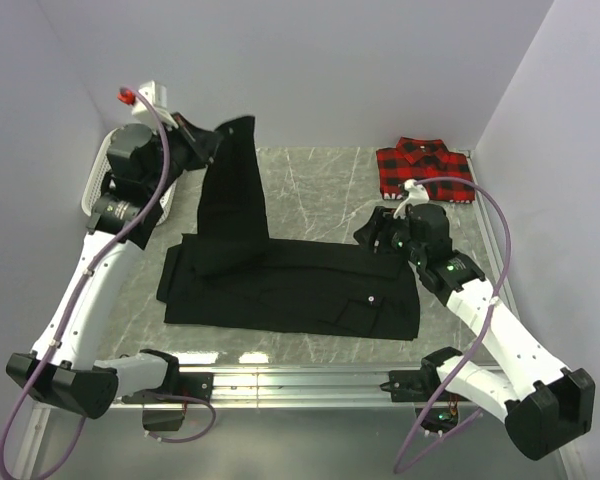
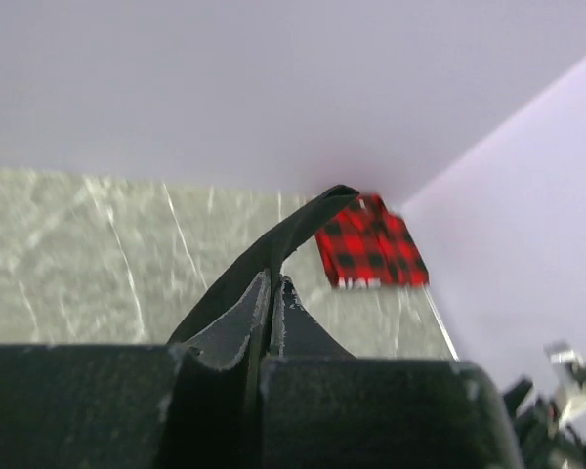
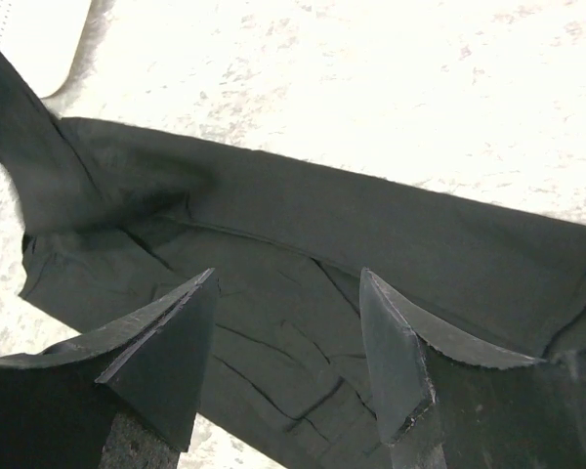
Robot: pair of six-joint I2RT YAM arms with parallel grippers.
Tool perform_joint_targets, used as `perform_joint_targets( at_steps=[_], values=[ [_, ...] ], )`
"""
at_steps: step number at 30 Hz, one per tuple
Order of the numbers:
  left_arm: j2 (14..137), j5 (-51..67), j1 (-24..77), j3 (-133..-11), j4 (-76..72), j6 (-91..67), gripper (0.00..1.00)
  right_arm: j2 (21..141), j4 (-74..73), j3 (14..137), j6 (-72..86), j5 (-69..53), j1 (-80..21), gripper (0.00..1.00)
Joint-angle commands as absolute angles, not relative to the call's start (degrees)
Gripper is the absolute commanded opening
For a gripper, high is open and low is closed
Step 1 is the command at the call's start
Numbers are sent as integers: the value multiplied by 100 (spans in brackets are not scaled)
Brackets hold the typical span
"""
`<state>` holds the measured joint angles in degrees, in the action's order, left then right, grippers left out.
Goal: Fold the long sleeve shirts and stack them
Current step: Fold the shirt
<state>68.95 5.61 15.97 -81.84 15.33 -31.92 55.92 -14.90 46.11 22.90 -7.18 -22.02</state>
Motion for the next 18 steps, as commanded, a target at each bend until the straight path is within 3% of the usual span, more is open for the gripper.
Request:
perform_joint_targets(
  at_steps=[1,8,18],
  values=[
    [7005,18,1617,-8797,1406,-2989,0,5432,-1556,4553,2259,-545,-2250,66],
    [6856,-361,1617,-8922,1433,-2804,0,5326,-1521,4448,2259,-518,-2250,66],
    [6004,1923,1617,-7691,1361,-2207,0,5195,-1319,4228,2285,-703,-2250,65]
  ],
)
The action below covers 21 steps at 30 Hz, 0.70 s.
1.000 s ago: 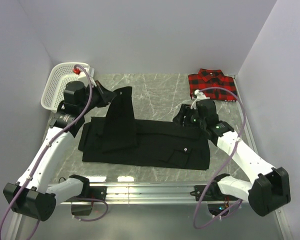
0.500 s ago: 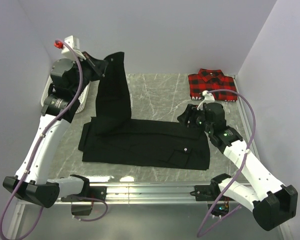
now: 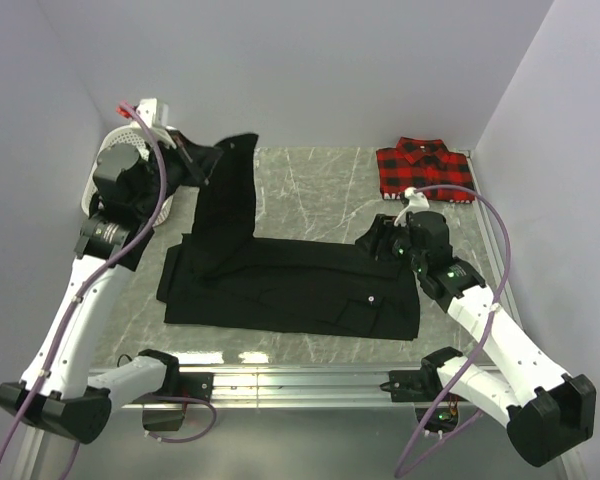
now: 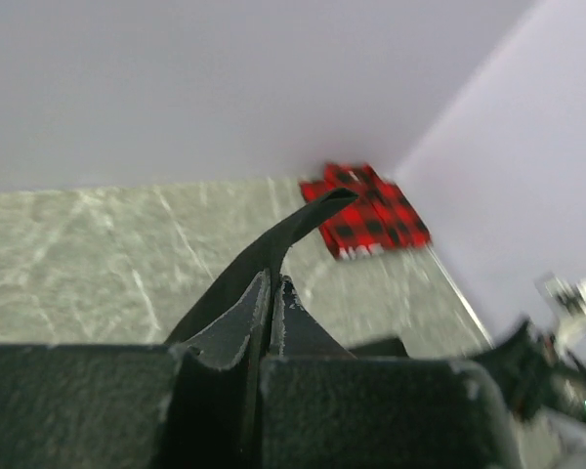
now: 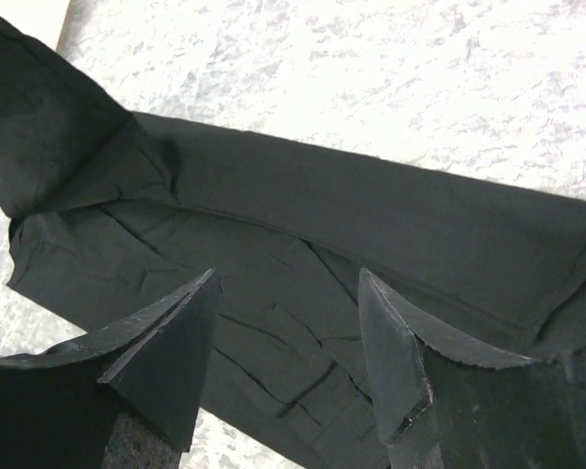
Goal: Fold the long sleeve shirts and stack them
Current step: Fold the shirt
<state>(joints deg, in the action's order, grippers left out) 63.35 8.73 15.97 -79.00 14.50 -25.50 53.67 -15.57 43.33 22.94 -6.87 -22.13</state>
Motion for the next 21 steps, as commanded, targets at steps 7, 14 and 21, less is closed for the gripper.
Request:
perform_joint_targets(
  at_steps=[7,14,21],
  values=[
    [5012,3515,1617,-6970,1845,-1741,2,5063,-1292,4043,2268,-686,-2250,65],
    [4412,4358,1617,-6627,2065,-1643,3,5097,-1222,3981,2276,-747,-2250,65],
    [4684,6002,1617,-6434,2320,-1372,2,5036,-1204,3903,2233,-774,-2250,65]
  ],
)
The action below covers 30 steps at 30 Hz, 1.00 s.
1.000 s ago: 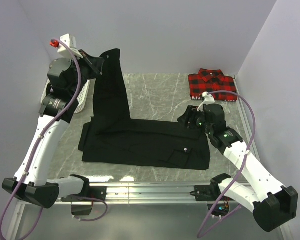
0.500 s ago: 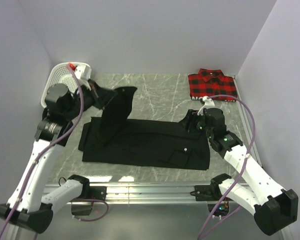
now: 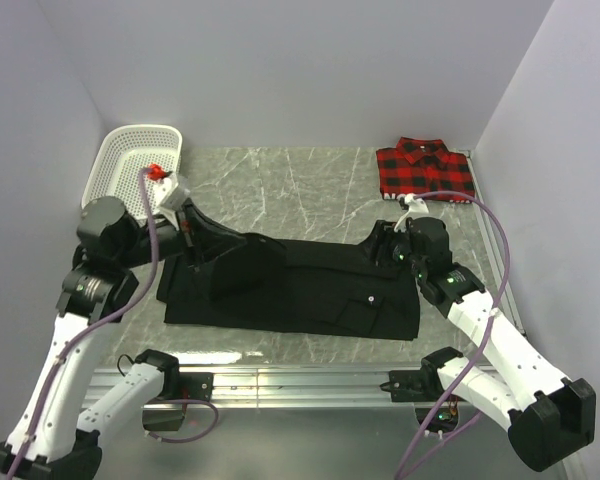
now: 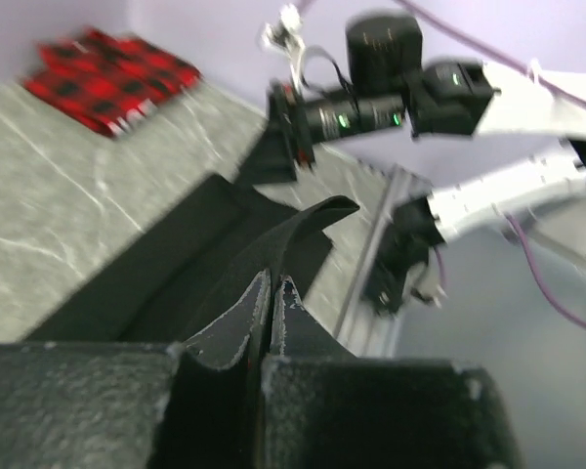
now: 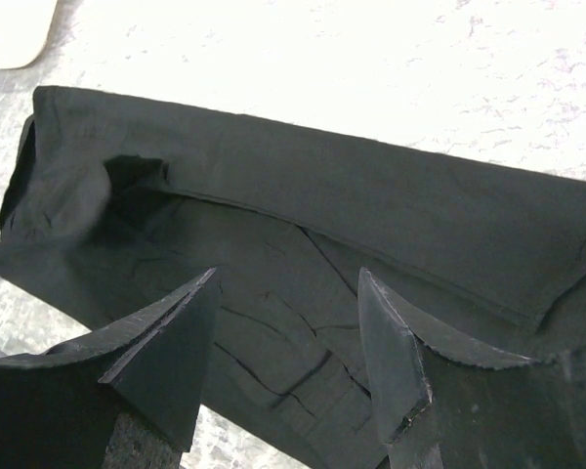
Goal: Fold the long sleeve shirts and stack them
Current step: Fold the shirt
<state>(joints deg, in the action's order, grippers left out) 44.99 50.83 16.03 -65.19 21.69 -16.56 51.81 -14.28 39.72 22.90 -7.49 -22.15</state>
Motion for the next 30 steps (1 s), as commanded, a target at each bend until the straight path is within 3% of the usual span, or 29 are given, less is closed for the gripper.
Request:
perform_joint_targets(
  at_steps=[1,7,17,21,30],
  values=[
    [4745,5986,1617,-6425,2381,-1293,2,5019,-1222,3885,2224,-765,-2267,65],
    [5123,5337,1617,-6162,2233,-1098,3,4975,-1134,3850,2031,-992,-2259,65],
    [5915,4695,1723,-6012,1811,-1449,2,5159,-984,4552,1160,-2926,-2645,70],
    [6038,3309,1723,-6160,1661,-1740,1,5440,-932,4834,1178,-2857,-2760,70],
    [7022,-217,1705,-7768,1759,-1609,1,5388,-975,4580,1195,-2488,-2821,70]
  ],
)
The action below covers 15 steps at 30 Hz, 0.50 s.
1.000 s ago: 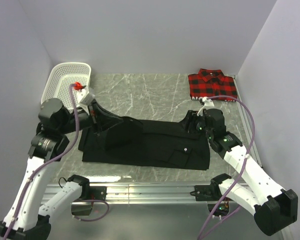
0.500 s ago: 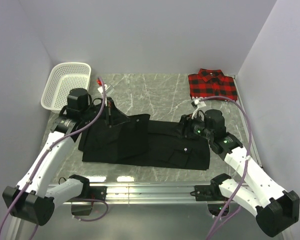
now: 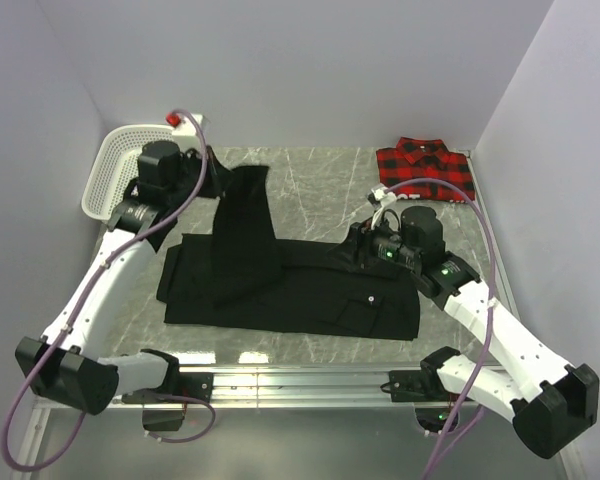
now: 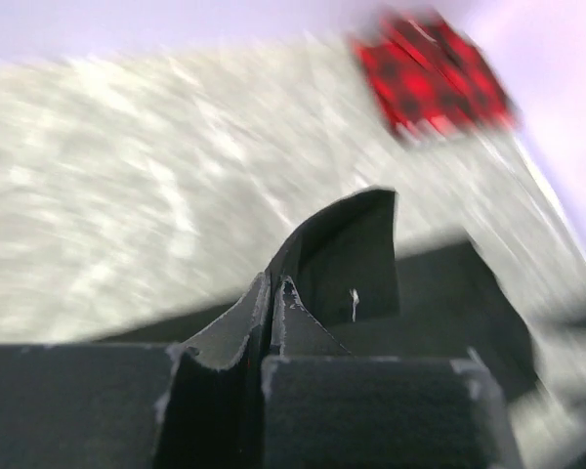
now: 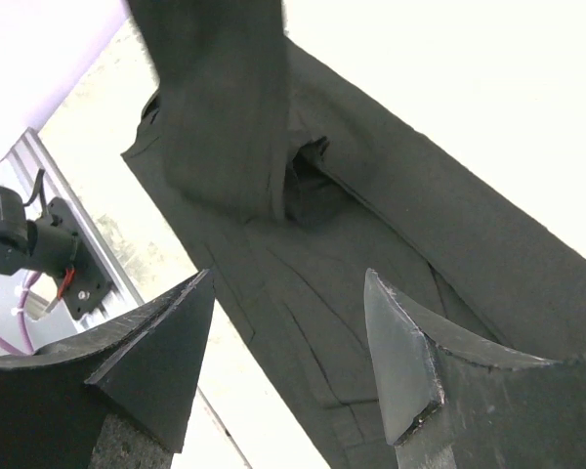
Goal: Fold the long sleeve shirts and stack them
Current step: Fold the shirt
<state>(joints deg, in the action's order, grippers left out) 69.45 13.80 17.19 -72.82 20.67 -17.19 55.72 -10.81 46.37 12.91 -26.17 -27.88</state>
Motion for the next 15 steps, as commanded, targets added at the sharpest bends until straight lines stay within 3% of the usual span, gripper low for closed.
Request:
perform_joint_targets(
  at_steps=[1,15],
  values=[
    [7162,-681,1705,-7996,1714,-1547,0,5292,-993,4553,1187,-2426,-2839,70],
    [7822,-1768,1617,-9211,1292,-871,1,4992,-1011,4298,1266,-2021,-2839,70]
  ],
)
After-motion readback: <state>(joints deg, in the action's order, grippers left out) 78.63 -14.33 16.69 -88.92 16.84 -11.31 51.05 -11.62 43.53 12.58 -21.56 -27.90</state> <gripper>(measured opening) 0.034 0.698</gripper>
